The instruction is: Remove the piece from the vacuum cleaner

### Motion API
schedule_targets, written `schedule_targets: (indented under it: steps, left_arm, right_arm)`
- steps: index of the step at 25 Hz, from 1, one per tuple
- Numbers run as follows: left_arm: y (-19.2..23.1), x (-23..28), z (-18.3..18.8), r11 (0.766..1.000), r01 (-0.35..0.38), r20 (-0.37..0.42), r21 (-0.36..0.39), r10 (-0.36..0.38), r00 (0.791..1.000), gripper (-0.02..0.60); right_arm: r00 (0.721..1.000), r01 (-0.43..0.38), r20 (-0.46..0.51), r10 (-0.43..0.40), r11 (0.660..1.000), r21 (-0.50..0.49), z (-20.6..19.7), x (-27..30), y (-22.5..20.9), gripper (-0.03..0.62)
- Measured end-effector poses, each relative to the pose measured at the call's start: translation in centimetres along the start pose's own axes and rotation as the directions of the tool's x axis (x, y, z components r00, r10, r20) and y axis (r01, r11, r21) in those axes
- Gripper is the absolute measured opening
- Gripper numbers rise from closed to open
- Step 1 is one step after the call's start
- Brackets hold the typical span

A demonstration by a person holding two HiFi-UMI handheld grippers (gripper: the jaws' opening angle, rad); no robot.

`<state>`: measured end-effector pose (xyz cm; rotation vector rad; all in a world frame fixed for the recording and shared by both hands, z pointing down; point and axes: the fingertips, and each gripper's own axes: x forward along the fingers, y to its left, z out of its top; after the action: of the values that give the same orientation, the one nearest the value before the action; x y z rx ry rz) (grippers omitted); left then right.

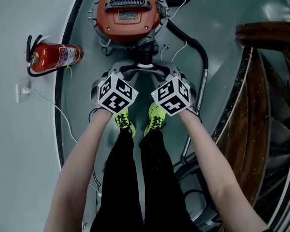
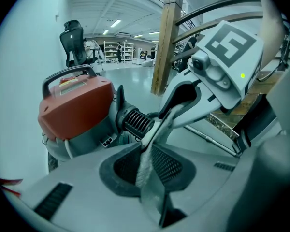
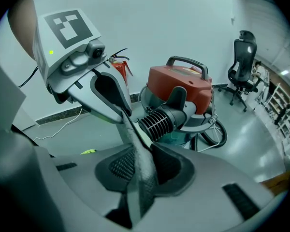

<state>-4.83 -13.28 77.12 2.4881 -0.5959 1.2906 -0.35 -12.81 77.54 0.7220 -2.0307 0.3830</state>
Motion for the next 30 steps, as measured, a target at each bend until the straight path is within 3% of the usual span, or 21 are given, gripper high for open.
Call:
schedule_targets:
  steps: [16,30]
  left_arm:
    - [-4.2,-1.1,-3.6,0.997,0.075,-0.062,0.025,-0.074,0.995,0.064]
    - [-6.5,-4.1,-2.9,0.997,0.08,-0.063,0.024,-0.078,0.995,0.063]
  right_arm:
    - [0.991,-0.112,-0.068,0.111,0.994,-0.001,-2.8,-0.4,5.2,0.074]
    - [0.986,-0.149,-0.087,0.145,0.988,-0.04,-2.4,-3.7,6.9,0.072]
